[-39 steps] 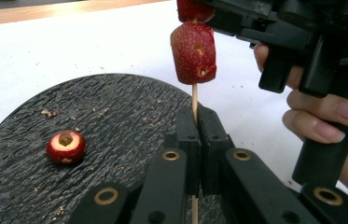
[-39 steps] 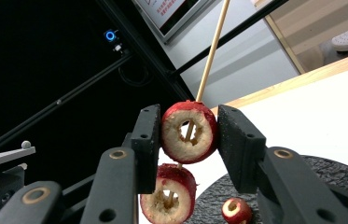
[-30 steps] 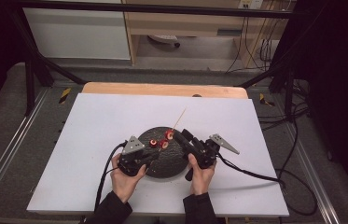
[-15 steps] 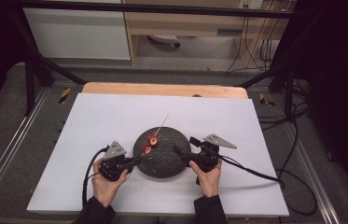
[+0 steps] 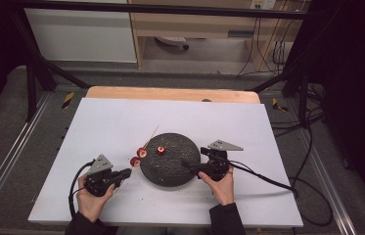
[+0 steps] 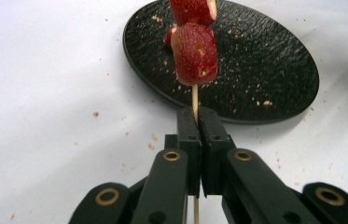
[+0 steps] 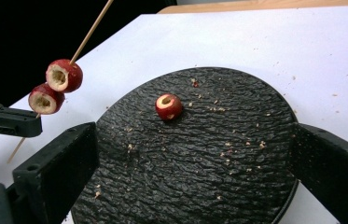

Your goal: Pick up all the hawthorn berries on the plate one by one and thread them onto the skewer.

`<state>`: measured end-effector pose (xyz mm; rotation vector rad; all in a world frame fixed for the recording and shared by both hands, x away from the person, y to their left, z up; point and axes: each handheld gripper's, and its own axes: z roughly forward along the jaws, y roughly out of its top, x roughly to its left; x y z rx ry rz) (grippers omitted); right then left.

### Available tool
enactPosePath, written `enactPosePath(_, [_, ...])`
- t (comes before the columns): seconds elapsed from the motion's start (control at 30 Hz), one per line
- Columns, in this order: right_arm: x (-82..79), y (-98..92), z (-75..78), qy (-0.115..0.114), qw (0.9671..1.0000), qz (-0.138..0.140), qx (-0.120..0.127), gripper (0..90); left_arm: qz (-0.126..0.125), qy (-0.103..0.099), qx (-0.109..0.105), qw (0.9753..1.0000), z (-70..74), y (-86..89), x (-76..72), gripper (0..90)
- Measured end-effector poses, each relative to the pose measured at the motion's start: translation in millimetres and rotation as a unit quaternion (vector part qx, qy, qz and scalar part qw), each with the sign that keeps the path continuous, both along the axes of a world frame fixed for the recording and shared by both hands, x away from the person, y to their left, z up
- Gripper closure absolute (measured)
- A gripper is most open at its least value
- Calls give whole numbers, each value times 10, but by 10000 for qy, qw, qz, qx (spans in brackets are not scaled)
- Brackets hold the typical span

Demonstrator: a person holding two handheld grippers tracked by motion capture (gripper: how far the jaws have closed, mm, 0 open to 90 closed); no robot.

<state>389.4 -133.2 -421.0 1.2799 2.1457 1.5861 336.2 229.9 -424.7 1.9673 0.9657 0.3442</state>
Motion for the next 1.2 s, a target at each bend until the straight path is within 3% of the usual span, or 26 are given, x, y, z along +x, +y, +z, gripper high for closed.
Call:
enactPosePath(0.37, [70,109,100,159,9983,260,-492,35,50,36,20,10000,-66,200,-80,880])
enactPosePath(0.67, [189,384,203,279,9938,535,-931,52,39,24,15,10000,-66,242,-72,880])
enactPosePath(0.93, [364,684,264,392,9859,770,-1432,53,60,41,-12,10000,-64,266,-62,880])
enactPosePath(1.2, [523,916,290,484,9756,884,-1949,66,65,49,-30,10000,-67,265,-58,880])
